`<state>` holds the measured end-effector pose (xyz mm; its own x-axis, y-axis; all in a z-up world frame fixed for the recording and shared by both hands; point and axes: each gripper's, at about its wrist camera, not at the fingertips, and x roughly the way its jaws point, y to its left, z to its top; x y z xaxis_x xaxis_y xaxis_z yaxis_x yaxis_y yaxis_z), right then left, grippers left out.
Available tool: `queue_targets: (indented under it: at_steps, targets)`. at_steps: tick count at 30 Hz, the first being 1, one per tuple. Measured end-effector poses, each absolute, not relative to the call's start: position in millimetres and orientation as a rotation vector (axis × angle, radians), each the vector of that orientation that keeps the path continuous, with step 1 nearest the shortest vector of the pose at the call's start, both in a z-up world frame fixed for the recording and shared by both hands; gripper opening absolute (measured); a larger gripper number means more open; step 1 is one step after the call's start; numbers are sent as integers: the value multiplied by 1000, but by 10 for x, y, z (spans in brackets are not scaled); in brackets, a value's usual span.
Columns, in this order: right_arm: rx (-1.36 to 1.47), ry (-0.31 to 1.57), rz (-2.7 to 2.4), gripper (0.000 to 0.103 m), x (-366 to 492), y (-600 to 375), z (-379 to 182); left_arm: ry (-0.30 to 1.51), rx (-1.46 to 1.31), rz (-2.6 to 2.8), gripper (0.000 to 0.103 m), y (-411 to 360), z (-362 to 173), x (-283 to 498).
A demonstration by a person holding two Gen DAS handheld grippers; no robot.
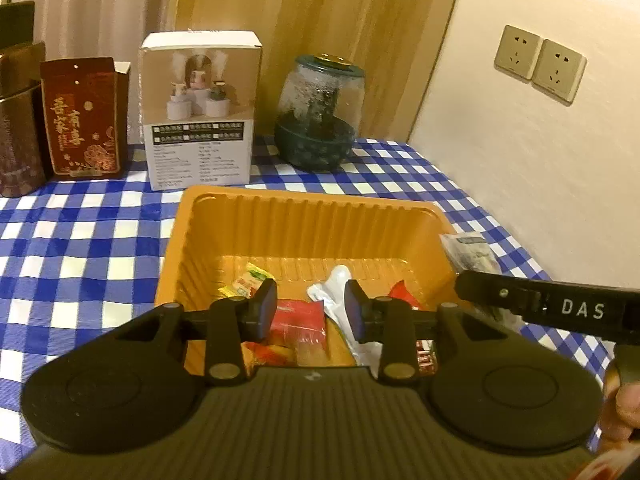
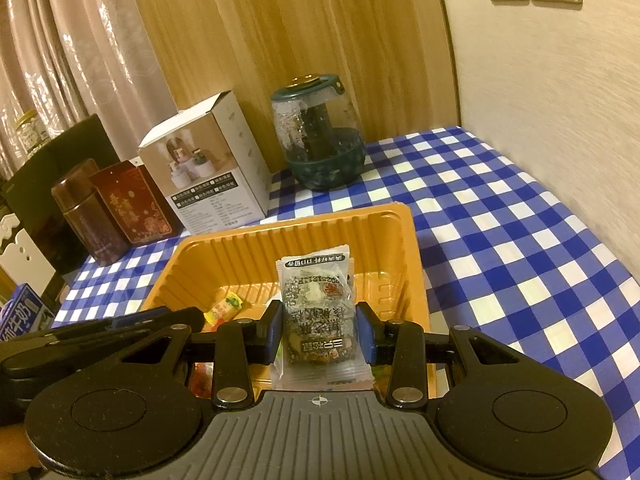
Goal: Organize snacks
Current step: 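Lower the cookie into the tray and open the left tool while the right tool holds the bag, then lower the clear snack bag into the tray and open the right tool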
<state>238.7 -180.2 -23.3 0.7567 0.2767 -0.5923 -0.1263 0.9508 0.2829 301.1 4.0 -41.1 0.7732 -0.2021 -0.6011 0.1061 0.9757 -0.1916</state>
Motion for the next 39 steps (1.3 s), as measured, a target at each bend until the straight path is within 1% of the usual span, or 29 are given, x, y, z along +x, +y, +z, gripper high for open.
queue_targets:
  at_steps: [39]
  targets:
    - [257,670,239,39,2419,-1777,-248,704,-123,-144,33,47,-425,2999]
